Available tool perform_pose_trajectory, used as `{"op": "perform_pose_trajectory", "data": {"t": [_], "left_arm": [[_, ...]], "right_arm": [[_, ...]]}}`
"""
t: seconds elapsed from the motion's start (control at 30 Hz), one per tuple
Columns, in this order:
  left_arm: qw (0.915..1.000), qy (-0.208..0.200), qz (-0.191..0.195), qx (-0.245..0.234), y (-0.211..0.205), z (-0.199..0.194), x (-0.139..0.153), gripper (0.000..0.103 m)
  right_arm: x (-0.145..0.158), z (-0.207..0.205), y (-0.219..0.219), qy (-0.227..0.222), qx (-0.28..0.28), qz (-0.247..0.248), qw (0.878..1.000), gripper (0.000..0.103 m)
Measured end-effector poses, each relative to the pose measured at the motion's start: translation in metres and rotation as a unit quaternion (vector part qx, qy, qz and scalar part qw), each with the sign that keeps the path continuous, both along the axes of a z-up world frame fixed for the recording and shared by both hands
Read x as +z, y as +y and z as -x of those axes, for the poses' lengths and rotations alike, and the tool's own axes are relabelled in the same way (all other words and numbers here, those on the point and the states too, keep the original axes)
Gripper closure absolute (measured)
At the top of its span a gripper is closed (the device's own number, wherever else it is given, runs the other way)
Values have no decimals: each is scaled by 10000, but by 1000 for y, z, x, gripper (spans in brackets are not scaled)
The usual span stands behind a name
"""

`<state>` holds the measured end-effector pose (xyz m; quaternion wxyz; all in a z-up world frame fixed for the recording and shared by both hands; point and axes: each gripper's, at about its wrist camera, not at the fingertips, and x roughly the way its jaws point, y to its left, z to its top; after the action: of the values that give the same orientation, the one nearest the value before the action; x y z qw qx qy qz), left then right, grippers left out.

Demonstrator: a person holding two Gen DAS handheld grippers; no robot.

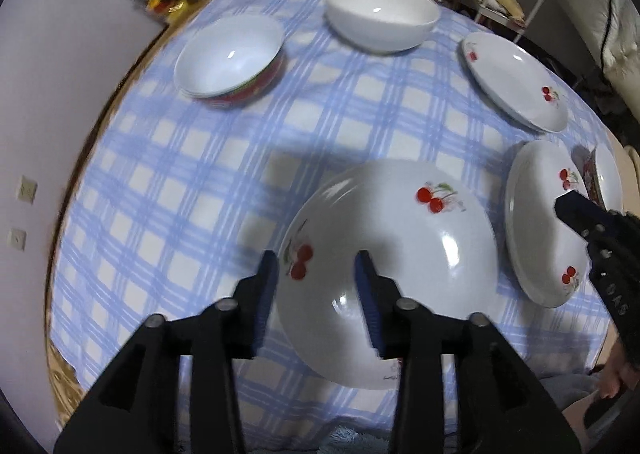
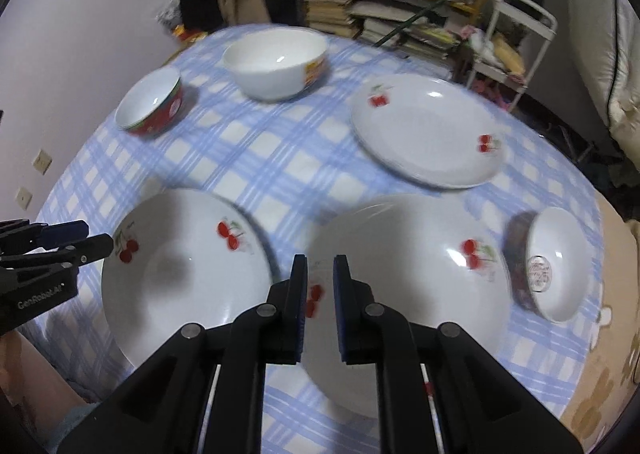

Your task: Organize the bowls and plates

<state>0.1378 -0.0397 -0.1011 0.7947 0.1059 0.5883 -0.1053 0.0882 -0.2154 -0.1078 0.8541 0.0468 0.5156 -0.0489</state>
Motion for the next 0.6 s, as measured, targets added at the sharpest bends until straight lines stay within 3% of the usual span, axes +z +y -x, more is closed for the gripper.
{"op": "perform_pose_trajectory", "data": {"t": [0.07,0.13,0.23,0.33,0.6], "left_arm": [[9999,-118,-65,-81,-6,-1,5,55],[9996,-161,-115,-179,-15,-2,9,48],[9992,-107,-144,-368,-30,-3,13,34],[9989,-142,-149,-432,-42,-6,17,26],[9992,24,181,-363,-67,-12,17,20]], "right_arm": [[8,6,-11,-76,-132,-9,9999,80],[14,11,-25,-109,-287,-43,9995,59],[19,18,-41,-165,-515,10,9985,38],[20,26,-59,-208,-733,-90,9971,24],[11,53,-100,-277,-1482,-546,9871,9]]}}
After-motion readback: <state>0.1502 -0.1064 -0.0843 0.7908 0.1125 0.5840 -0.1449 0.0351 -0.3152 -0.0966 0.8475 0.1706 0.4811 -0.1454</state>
